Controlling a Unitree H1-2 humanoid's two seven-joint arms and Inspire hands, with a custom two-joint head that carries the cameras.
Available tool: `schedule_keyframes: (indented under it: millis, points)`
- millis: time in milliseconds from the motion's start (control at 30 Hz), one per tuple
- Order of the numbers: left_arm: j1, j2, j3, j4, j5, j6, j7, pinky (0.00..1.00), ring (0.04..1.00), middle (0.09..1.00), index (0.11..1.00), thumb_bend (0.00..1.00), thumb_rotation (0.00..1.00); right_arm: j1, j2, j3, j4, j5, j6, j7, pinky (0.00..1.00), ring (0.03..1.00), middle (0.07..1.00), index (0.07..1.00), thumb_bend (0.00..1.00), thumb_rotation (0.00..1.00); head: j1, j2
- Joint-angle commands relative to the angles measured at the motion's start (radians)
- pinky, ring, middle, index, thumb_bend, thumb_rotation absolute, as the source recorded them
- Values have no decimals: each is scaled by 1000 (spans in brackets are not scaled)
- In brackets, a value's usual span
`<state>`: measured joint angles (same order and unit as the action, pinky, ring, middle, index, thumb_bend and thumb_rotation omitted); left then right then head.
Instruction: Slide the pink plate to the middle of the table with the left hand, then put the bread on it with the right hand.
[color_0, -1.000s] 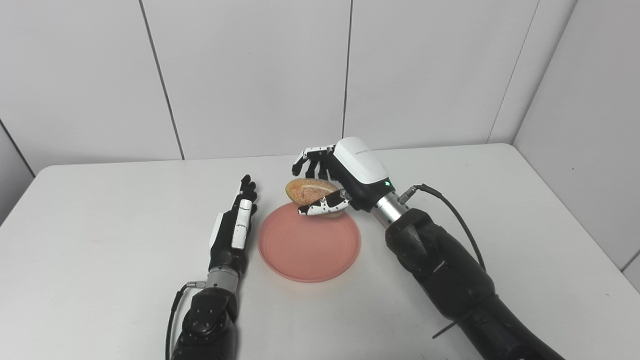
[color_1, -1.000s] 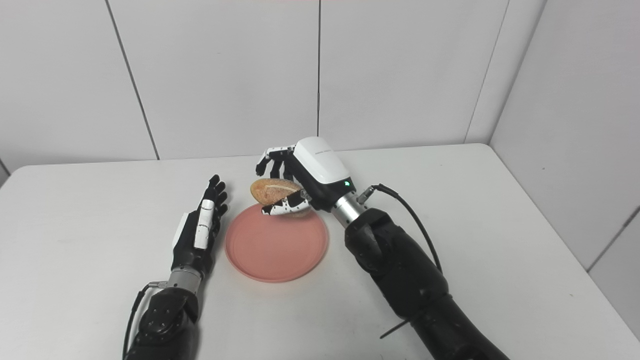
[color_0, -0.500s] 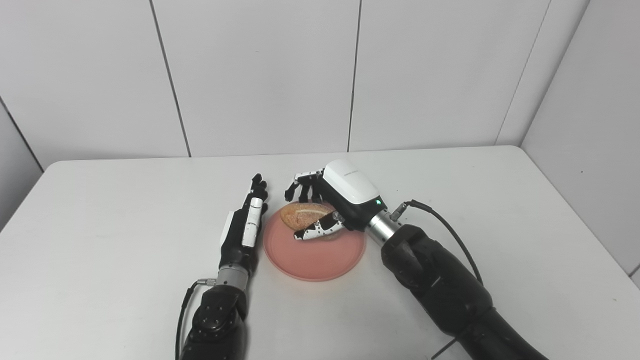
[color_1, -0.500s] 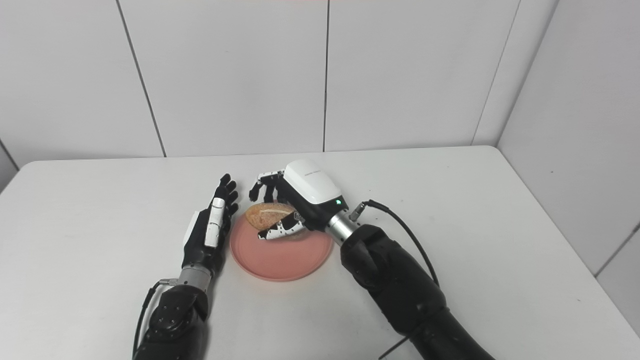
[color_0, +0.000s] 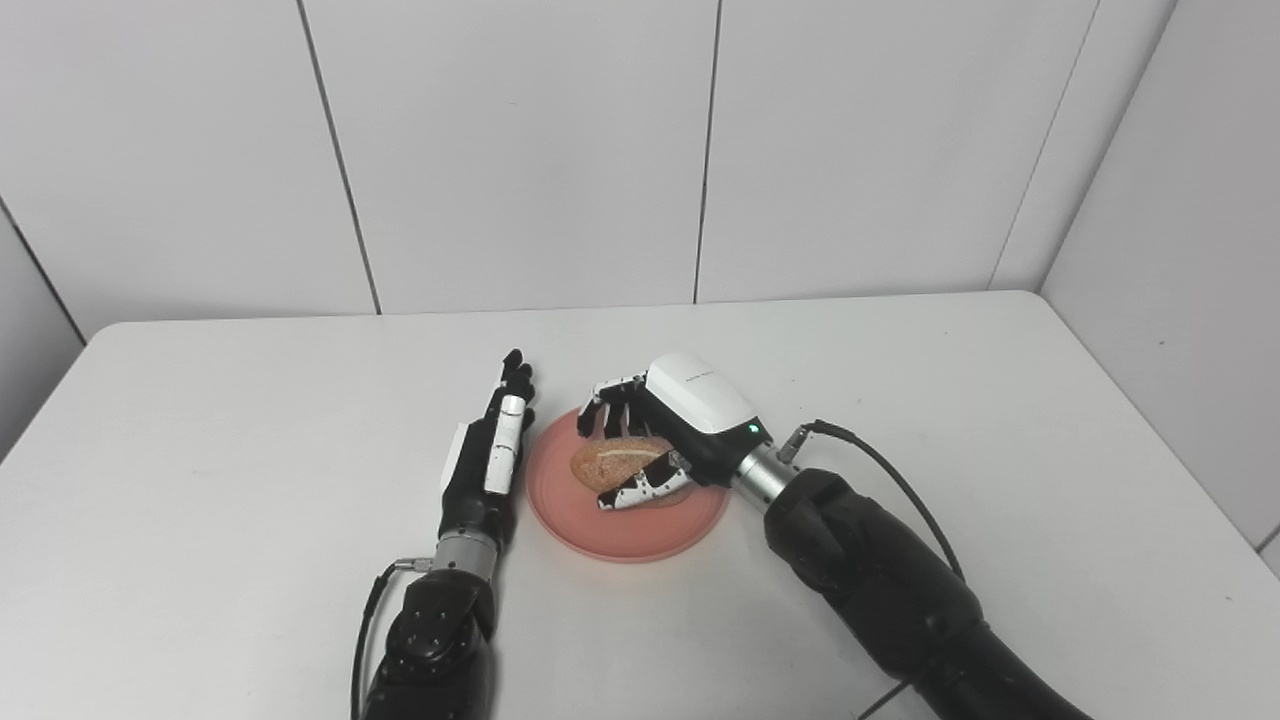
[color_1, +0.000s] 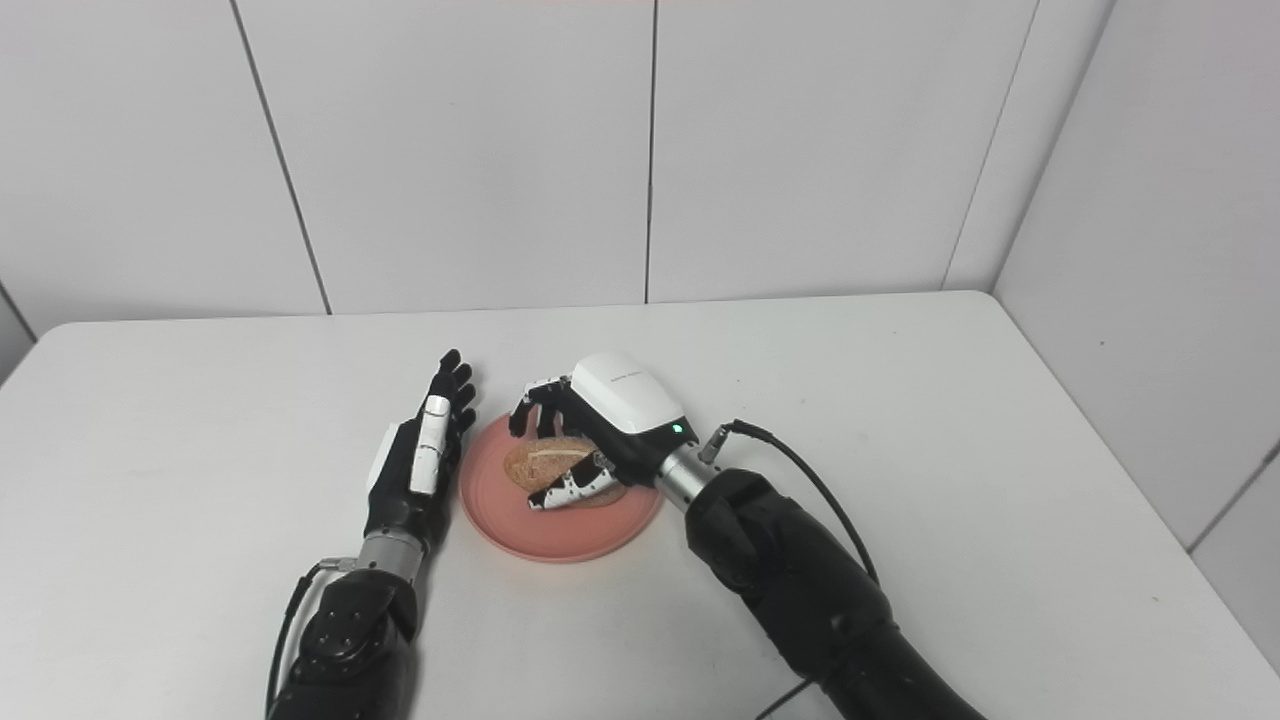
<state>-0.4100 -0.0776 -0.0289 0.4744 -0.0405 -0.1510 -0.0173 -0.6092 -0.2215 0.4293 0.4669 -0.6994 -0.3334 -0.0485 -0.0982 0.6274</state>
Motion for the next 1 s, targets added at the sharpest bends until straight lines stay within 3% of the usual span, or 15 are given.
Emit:
schedule_keyframes:
  millis: [0,233,400,567,600,633,700,733,867,967]
  points:
    - [-11,-8,-4,-5,7,-11,1,1000,1000,1000,994,775,1000,-48,-4,-8,-11,-5,3,2,266,330,419,515,516,0,2,0]
    - [-10,-7,-7,-9,14,-8,5,1000,1000,1000,990,758,1000,-55,-1,-8,32,-9,-17,-15,262,331,419,512,515,0,3,2]
    - [-11,-5,-7,-7,11,-8,2,1000,1000,1000,992,765,1000,-51,-1,-4,10,-24,26,8,318,390,441,518,515,0,3,2]
    - [-11,-4,-6,-5,6,-19,-4,1000,1000,999,995,754,1000,-46,-8,-1,-18,-53,50,22,429,535,477,514,516,5,4,1]
    - [-12,-5,-5,-5,2,-18,-6,1000,1000,1000,998,756,1000,-44,-10,-2,-24,-55,47,19,474,590,601,505,506,93,4,2]
    - [-12,-5,-4,-4,0,-16,-7,1000,1000,1000,999,757,1000,-42,-11,-5,-28,-53,44,20,509,629,664,503,503,125,4,2]
    - [-11,-6,-4,-7,4,-9,-1,1000,1000,997,989,768,1000,-38,-10,-13,-35,-39,36,24,603,725,770,744,546,350,3,2]
    - [-11,-6,-5,-8,7,-7,1,1000,1000,994,985,769,1000,-35,-10,-19,-38,-29,31,27,643,766,807,796,566,419,3,2]
    - [-9,-5,-7,-15,6,-1,-3,1000,1000,994,989,760,1000,-24,-11,-35,-54,-1,17,27,743,855,888,867,625,591,4,2]
    - [-8,-3,-7,-14,3,-6,-9,1000,999,996,994,751,1000,-19,-17,-38,-63,-5,4,13,793,887,917,885,642,667,3,4]
